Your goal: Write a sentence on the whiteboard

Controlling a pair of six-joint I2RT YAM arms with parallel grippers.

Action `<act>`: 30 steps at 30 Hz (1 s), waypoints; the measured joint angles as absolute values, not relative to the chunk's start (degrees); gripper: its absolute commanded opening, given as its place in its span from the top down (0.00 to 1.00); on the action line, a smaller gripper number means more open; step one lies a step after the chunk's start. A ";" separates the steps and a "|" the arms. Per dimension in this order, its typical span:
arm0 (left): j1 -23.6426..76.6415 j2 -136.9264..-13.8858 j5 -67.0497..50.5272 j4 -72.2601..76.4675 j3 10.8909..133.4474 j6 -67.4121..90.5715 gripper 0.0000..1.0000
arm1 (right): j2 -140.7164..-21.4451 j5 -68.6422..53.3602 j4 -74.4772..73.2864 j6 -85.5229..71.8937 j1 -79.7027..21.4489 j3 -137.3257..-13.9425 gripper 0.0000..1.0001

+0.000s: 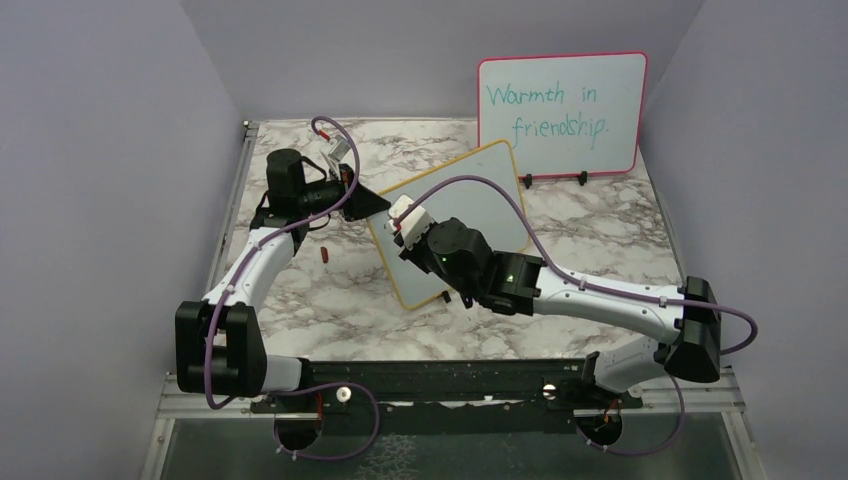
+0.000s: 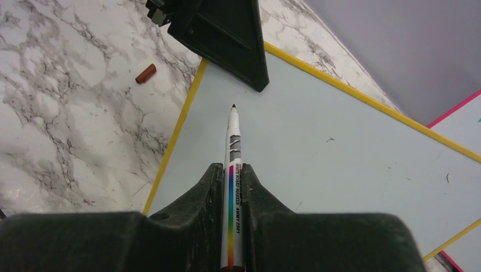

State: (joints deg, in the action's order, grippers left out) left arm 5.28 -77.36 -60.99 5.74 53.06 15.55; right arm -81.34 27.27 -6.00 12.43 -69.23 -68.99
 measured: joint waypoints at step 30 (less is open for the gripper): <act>5.39 -77.36 -60.99 4.56 53.58 14.90 1.00 | -86.80 29.80 -3.68 13.89 -70.57 -72.18 0.99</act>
State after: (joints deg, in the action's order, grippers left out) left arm 5.39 -77.36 -60.99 4.56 53.58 14.90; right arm -86.80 29.80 -3.68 13.89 -70.57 -72.18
